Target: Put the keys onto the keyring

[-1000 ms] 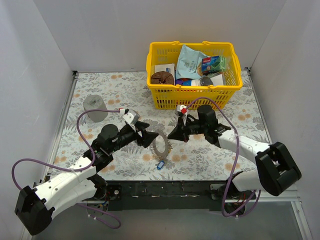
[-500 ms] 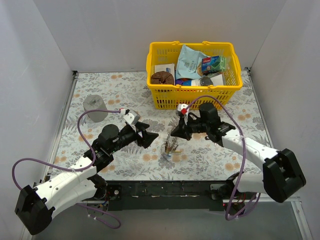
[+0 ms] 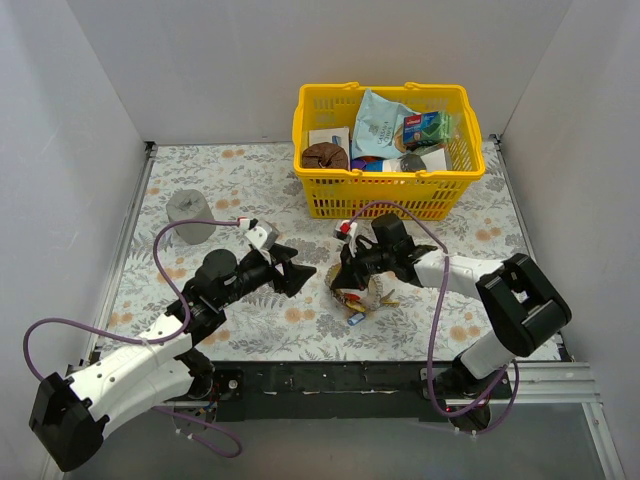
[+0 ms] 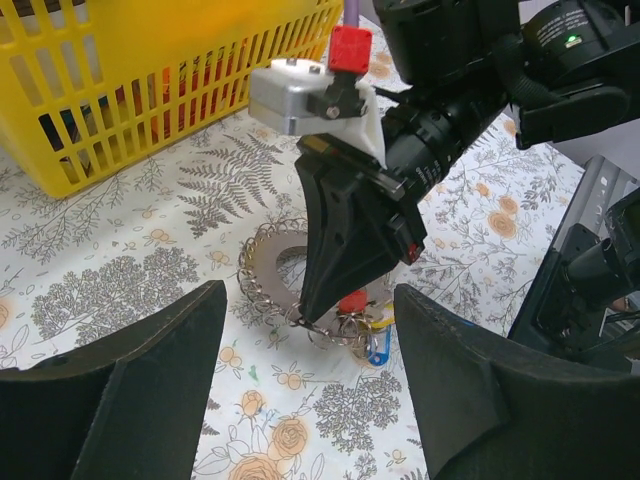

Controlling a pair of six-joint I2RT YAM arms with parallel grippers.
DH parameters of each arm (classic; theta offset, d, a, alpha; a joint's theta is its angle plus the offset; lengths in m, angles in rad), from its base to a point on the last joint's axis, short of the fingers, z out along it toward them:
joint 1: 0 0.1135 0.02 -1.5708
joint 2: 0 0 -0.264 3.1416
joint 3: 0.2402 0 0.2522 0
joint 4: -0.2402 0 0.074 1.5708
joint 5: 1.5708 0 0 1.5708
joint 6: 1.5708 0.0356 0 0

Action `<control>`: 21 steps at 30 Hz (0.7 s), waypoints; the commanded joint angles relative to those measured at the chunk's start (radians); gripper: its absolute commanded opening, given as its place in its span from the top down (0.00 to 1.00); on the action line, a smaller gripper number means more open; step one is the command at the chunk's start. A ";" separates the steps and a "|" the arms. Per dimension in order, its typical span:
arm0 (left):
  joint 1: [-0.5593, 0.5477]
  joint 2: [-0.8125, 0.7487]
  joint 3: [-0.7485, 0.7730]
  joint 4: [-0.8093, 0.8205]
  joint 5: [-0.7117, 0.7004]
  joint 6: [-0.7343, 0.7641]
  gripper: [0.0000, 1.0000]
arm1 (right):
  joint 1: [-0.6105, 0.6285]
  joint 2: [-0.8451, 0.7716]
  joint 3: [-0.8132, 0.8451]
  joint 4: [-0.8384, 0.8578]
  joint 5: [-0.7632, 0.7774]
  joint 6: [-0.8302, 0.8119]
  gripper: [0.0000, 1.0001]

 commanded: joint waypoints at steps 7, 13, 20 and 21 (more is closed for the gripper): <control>0.001 -0.004 -0.001 0.012 -0.022 -0.015 0.32 | 0.028 -0.048 0.005 0.096 0.062 0.066 0.40; 0.001 0.036 0.017 0.006 -0.032 -0.029 0.28 | 0.020 -0.203 -0.055 0.142 0.217 0.120 0.12; 0.001 0.123 0.032 0.017 -0.014 -0.041 0.26 | -0.066 -0.286 -0.104 0.078 0.380 0.246 0.12; 0.001 0.143 0.032 0.024 -0.014 -0.044 0.25 | -0.076 -0.292 -0.116 0.066 0.394 0.255 0.12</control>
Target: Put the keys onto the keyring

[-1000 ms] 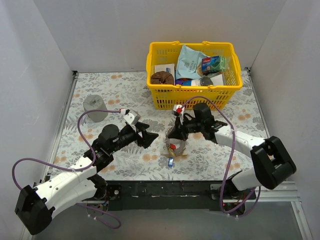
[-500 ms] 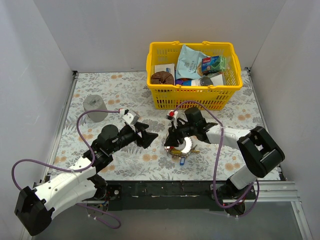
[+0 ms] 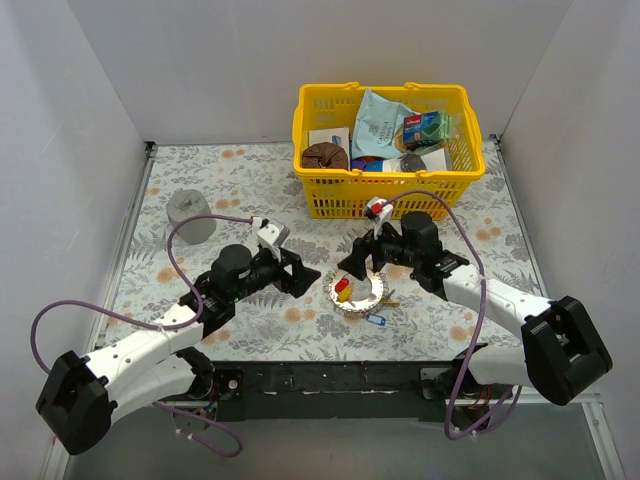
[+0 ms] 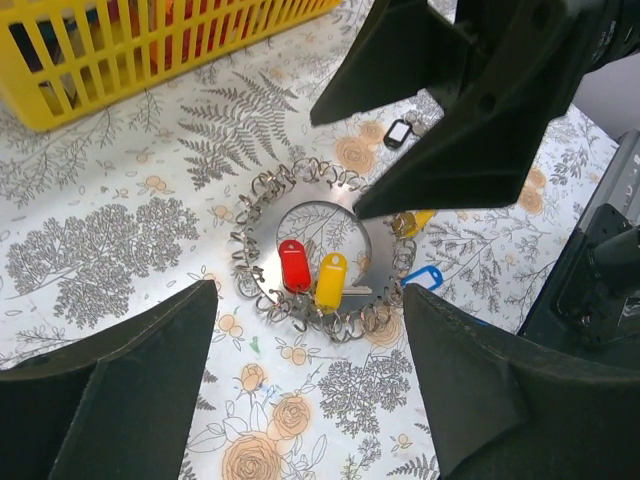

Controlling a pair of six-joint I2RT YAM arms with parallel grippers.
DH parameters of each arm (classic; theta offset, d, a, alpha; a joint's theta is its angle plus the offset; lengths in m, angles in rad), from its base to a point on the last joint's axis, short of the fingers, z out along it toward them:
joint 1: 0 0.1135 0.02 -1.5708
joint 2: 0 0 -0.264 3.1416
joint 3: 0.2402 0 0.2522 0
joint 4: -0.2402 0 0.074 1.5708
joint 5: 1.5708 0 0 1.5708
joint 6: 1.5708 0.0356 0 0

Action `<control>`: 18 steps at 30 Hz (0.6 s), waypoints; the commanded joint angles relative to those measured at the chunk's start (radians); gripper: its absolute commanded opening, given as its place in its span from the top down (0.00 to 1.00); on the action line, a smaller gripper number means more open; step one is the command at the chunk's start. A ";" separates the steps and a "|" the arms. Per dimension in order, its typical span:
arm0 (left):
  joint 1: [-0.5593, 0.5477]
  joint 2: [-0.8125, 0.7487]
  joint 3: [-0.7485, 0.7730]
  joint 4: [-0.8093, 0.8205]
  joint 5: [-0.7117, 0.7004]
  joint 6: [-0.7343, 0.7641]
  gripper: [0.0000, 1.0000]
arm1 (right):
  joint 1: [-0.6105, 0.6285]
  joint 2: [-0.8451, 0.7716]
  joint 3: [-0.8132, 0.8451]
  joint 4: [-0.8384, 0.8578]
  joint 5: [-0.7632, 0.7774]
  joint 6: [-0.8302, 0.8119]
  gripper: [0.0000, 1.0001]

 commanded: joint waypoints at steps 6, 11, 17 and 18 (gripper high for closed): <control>0.001 0.129 0.065 0.030 -0.050 -0.060 0.14 | -0.126 -0.062 -0.096 -0.083 0.161 0.142 0.12; 0.007 0.278 0.139 -0.030 -0.039 -0.094 0.14 | -0.149 -0.089 -0.142 -0.092 0.158 0.157 0.12; 0.061 0.418 0.187 -0.076 0.036 -0.178 0.12 | -0.155 -0.065 -0.147 -0.089 0.111 0.134 0.12; 0.091 0.429 0.184 -0.070 0.068 -0.192 0.12 | -0.155 -0.048 -0.144 -0.092 0.104 0.133 0.12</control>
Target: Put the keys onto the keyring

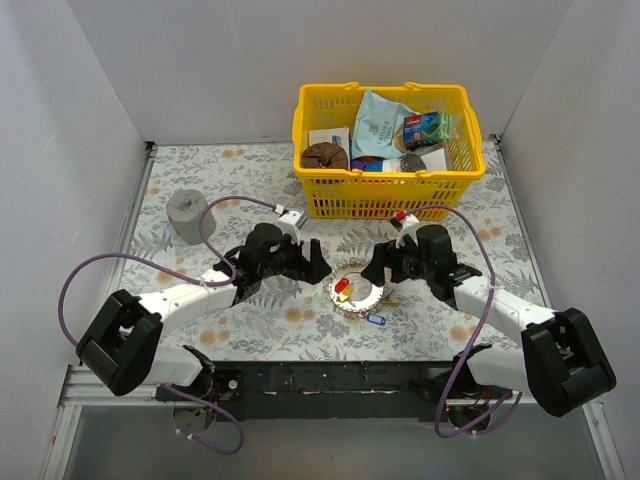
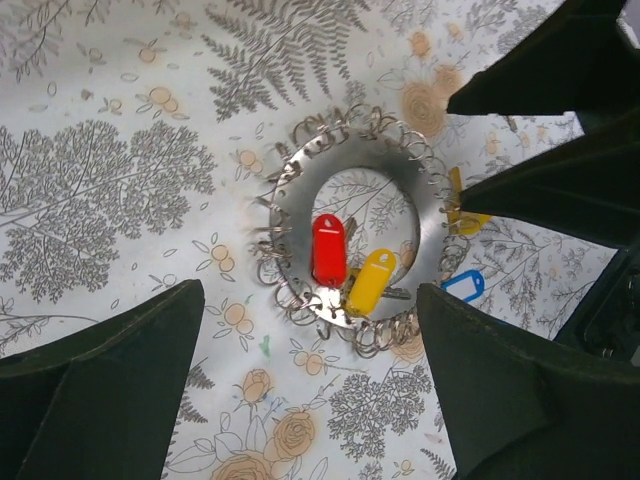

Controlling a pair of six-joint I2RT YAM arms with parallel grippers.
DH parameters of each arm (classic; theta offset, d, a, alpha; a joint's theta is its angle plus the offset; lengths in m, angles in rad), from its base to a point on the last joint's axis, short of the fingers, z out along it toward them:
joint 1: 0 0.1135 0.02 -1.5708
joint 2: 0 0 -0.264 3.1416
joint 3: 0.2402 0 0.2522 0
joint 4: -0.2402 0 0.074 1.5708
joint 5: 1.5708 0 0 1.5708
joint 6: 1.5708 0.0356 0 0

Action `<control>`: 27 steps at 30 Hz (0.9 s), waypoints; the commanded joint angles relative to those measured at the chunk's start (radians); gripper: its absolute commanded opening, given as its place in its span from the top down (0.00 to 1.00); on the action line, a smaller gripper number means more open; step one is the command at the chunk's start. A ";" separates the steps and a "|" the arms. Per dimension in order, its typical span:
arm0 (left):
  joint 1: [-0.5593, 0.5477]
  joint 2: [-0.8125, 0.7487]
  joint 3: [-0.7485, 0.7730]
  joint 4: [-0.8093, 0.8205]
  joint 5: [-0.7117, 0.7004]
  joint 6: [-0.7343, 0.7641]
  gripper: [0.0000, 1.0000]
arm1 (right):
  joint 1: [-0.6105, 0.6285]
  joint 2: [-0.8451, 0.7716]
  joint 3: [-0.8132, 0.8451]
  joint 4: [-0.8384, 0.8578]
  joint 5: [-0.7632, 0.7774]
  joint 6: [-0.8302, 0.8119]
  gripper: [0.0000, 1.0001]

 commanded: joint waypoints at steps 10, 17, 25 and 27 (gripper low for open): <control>0.170 0.081 -0.070 0.108 0.280 -0.218 0.13 | -0.012 0.119 0.038 0.009 -0.110 -0.036 0.12; 0.178 0.167 -0.053 0.115 0.344 -0.251 0.18 | -0.013 0.178 0.053 0.009 -0.148 -0.045 0.18; 0.179 0.193 -0.051 0.111 0.372 -0.257 0.22 | -0.012 0.224 0.076 -0.007 -0.185 -0.057 0.28; 0.181 0.196 -0.056 0.114 0.380 -0.263 0.23 | -0.012 0.224 0.075 -0.008 -0.193 -0.059 0.30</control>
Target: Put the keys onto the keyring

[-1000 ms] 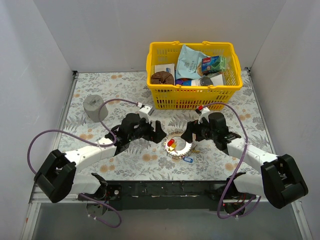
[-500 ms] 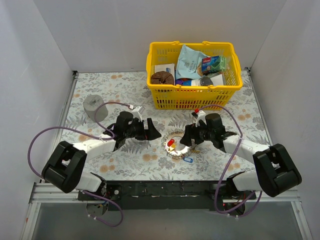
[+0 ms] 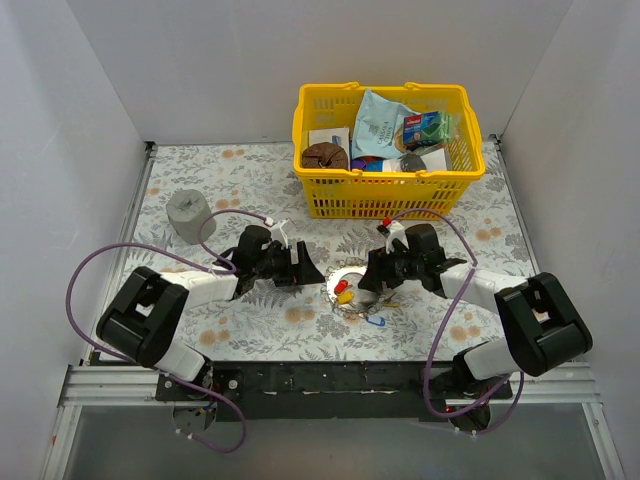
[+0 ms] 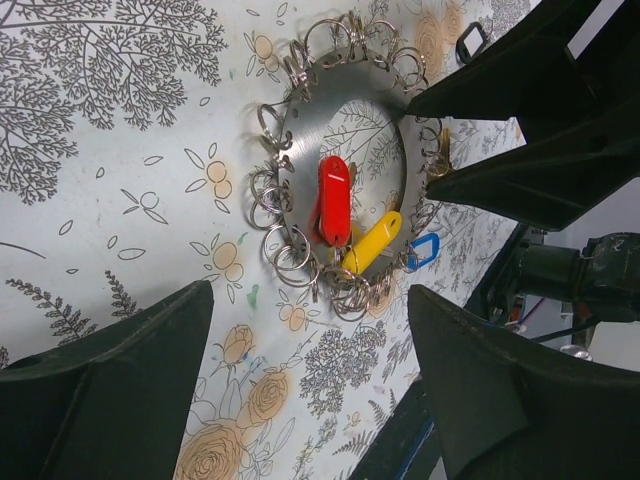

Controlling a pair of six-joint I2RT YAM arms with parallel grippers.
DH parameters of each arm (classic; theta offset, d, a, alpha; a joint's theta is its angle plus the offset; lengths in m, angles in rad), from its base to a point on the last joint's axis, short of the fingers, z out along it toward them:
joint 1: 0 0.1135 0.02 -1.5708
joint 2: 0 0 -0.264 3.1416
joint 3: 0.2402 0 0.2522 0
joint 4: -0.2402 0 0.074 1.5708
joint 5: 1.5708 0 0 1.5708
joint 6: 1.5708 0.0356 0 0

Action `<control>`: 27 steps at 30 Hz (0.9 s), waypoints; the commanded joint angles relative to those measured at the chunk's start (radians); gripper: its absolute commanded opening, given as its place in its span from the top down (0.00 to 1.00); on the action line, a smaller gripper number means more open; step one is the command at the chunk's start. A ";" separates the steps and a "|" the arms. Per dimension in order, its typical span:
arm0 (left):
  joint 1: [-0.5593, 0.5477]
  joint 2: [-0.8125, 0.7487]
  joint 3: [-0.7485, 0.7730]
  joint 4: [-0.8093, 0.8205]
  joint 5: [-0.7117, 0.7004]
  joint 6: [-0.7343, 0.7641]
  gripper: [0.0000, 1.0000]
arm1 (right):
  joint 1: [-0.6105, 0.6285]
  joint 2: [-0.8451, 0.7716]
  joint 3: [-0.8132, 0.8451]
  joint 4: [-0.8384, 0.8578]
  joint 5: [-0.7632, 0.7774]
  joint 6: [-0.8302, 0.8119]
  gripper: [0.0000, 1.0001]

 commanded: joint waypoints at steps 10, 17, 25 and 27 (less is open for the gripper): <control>0.005 0.006 0.001 0.027 0.057 -0.013 0.26 | -0.001 -0.026 0.030 -0.054 -0.078 -0.006 0.36; 0.006 0.003 -0.003 0.030 0.062 -0.006 0.27 | -0.001 -0.072 0.052 -0.066 -0.095 0.003 0.35; 0.006 0.014 0.012 0.027 0.062 0.003 0.28 | -0.003 -0.161 0.073 -0.080 0.000 0.010 0.32; 0.005 0.021 0.020 0.026 0.061 0.008 0.29 | -0.003 -0.169 0.073 -0.090 0.047 0.010 0.32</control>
